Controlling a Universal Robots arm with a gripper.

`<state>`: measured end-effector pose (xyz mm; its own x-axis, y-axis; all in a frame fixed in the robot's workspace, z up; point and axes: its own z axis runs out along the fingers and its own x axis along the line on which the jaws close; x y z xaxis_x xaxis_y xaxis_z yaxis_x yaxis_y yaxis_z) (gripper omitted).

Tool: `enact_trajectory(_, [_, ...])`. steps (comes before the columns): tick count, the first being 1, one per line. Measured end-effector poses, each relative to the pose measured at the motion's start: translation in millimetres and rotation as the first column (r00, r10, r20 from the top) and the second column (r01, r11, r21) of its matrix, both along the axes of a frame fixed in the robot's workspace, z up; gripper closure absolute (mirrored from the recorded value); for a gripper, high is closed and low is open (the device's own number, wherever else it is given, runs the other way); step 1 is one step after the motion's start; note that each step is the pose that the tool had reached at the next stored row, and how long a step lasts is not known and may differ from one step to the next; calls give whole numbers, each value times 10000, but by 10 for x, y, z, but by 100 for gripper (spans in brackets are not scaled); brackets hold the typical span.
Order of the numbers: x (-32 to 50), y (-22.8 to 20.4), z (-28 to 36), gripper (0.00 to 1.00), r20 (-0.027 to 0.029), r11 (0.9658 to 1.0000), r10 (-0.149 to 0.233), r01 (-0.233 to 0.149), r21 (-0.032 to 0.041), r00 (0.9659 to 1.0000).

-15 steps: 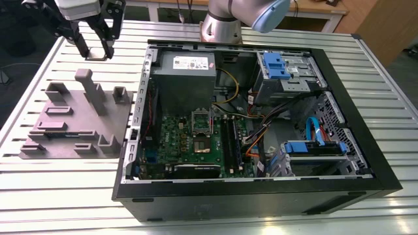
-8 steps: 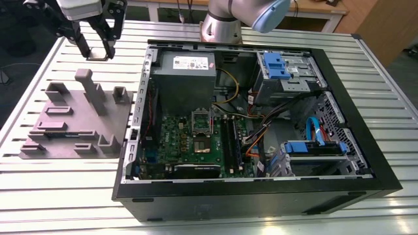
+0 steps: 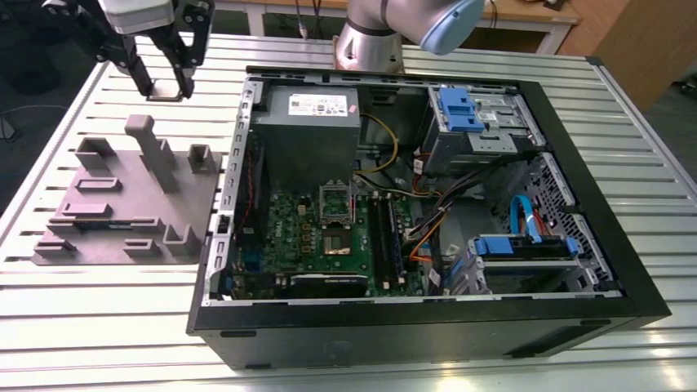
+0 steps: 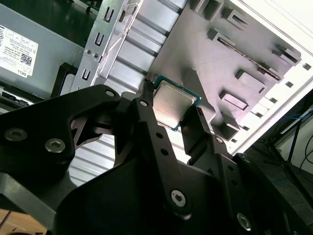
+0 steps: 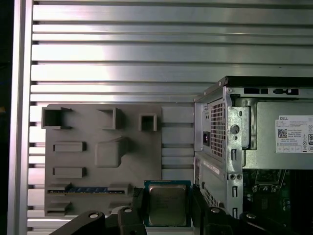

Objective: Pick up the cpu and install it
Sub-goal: 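Pick up the cpu and move it towards the insertion slot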

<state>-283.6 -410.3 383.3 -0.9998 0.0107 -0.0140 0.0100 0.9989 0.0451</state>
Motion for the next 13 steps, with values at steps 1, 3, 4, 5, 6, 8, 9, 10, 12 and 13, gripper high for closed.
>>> enact_trajectory(1, [5, 0, 0, 53, 0, 10000, 0, 0, 1, 10000])
enact_trajectory(3, [14, 0, -1, 53, 1, 10000, 0, 0, 2, 10000])
enact_trajectory(4, [19, 0, -1, 53, 1, 10000, -1, 1, 1, 10000])
enact_trajectory(5, [23, 0, -1, 53, 1, 10000, -1, 1, 1, 10000])
enact_trajectory(6, [27, 0, -1, 53, 2, 10000, -1, 1, 1, 10000])
enact_trajectory(8, [33, 0, -1, 53, 2, 10000, -2, 2, 2, 10000])
enact_trajectory(9, [37, 0, -1, 53, 2, 10000, -1, 1, 1, 10000])
enact_trajectory(10, [41, 0, 0, 53, 0, 10000, -1, 1, 0, 10000])
enact_trajectory(12, [48, 0, -1, 53, 1, 10000, -1, 1, 1, 10000])
enact_trajectory(13, [52, 0, -1, 53, 1, 10000, -1, 1, 1, 10000])
